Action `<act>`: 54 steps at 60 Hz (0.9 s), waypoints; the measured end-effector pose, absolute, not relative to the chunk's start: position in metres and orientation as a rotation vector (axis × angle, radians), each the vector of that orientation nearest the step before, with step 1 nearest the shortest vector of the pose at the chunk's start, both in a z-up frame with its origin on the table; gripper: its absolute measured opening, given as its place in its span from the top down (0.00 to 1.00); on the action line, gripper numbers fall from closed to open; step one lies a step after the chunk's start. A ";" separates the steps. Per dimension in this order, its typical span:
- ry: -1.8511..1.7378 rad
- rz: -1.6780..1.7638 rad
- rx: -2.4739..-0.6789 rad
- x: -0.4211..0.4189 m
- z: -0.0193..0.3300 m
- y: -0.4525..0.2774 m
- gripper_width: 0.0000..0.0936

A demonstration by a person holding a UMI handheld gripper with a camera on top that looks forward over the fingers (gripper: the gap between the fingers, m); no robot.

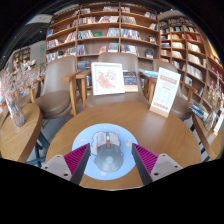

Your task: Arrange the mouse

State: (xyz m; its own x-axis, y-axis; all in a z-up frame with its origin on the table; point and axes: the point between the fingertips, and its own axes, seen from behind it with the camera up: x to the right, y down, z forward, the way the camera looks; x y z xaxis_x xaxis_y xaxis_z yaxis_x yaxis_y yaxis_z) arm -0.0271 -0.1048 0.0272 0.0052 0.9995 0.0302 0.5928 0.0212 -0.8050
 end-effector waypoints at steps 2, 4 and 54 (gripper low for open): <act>-1.657 0.814 -1.635 -0.016 0.038 -0.102 0.10; -1.655 0.822 -1.624 -0.004 0.048 -0.100 0.09; -1.547 0.812 -1.593 0.259 0.111 -0.004 0.09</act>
State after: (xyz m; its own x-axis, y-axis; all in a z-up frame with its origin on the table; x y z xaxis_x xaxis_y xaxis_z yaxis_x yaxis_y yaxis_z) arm 0.2593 -0.0036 0.1112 0.0645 0.9959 0.0630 0.5145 0.0210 -0.8573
